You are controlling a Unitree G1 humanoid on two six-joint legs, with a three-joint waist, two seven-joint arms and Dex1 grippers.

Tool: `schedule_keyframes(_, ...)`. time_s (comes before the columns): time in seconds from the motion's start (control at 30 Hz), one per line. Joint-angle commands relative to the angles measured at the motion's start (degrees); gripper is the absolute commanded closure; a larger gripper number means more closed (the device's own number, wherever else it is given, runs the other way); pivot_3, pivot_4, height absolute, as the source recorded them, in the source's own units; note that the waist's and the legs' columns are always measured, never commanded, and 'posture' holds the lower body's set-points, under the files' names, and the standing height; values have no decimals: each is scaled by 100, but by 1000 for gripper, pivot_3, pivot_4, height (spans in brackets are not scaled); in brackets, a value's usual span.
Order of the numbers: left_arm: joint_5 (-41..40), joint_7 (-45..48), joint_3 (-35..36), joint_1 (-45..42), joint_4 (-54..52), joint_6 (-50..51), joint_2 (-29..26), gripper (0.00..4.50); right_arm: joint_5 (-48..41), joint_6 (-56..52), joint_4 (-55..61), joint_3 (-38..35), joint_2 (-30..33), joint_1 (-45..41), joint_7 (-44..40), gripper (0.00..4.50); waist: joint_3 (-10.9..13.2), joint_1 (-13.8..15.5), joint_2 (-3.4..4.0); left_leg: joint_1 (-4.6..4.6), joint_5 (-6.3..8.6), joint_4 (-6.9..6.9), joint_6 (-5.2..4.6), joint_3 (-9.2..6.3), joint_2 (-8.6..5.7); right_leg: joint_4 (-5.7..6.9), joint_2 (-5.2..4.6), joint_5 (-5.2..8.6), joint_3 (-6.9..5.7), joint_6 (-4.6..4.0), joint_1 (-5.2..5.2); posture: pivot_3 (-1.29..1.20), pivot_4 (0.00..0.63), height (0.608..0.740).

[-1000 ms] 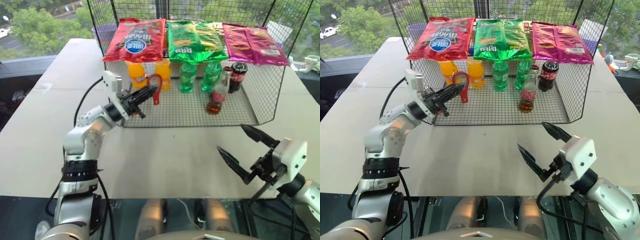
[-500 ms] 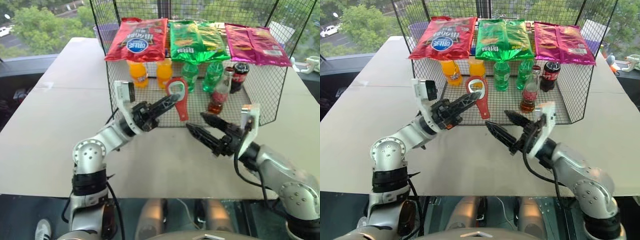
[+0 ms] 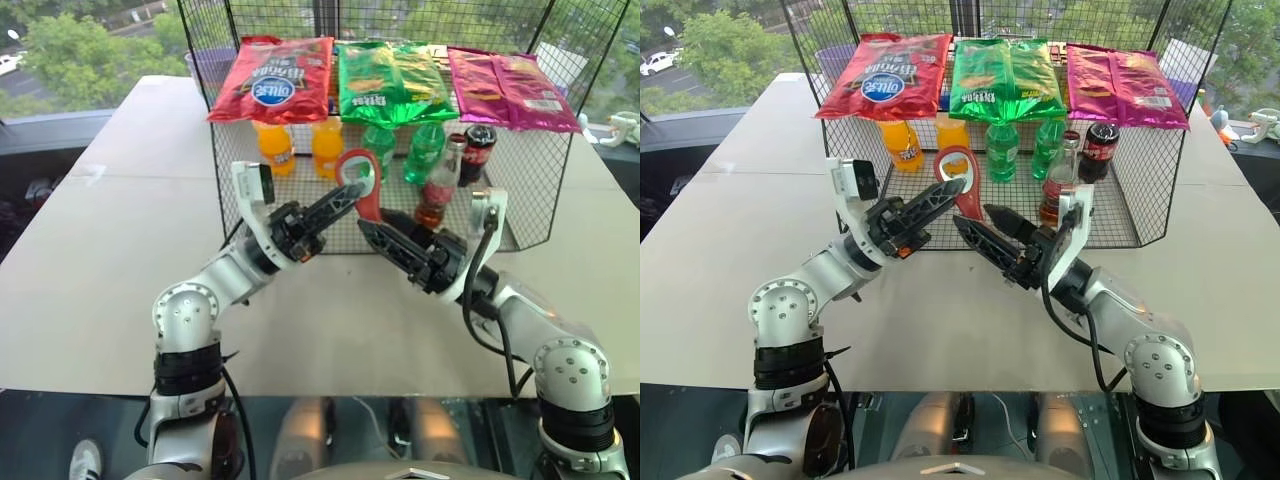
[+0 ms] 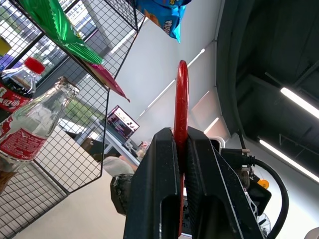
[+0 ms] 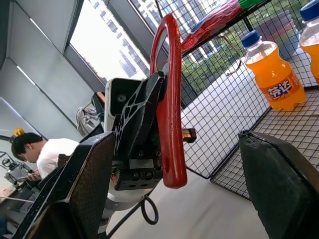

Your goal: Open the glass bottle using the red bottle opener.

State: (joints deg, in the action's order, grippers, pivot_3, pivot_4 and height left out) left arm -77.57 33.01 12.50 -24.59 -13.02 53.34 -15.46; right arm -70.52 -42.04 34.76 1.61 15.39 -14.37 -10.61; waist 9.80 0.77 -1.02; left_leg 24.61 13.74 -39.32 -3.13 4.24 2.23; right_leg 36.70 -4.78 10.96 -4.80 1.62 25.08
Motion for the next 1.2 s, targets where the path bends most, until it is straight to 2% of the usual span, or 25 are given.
schedule_keyframes(0.03,-105,102,-92,-54,-260,-76,15,4500,-227,-34,47,-5,10,-146,-30,1347,0,1,0,0,0,0,0,0,0,0,0,0,0,0,0,0,150,740)
schedule_keyframes(0.07,-96,132,-107,-36,-276,-78,2,4500,-233,-53,30,-4,22,-175,-43,1791,0,1,0,0,0,0,0,0,0,0,0,0,0,0,0,0,150,740)
schedule_keyframes(0.7,-65,369,-166,63,-295,-122,-129,4500,-384,-251,-64,-60,284,-403,-200,1791,1,-1,1,6,0,2,0,1,1,-2,-1,1,0,-1,6,0,150,740)
schedule_keyframes(0.8,-44,439,-188,86,-309,-110,-164,4500,-431,-249,-40,-88,307,-394,-198,2672,1,-1,1,7,1,3,0,0,2,-4,-1,1,0,-1,6,0,150,740)
schedule_keyframes(0.93,-30,521,-192,107,-312,-84,-223,4500,-475,-240,-19,-92,340,-385,-225,4421,1,-2,1,7,1,4,0,0,4,-5,-1,1,0,-1,7,0,150,740)
schedule_keyframes(1.2,62,694,-171,50,-197,-151,-348,4500,-523,-240,46,-80,426,-341,-228,4421,2,-1,2,10,1,5,0,0,5,-7,-1,1,0,-1,9,0,150,740)
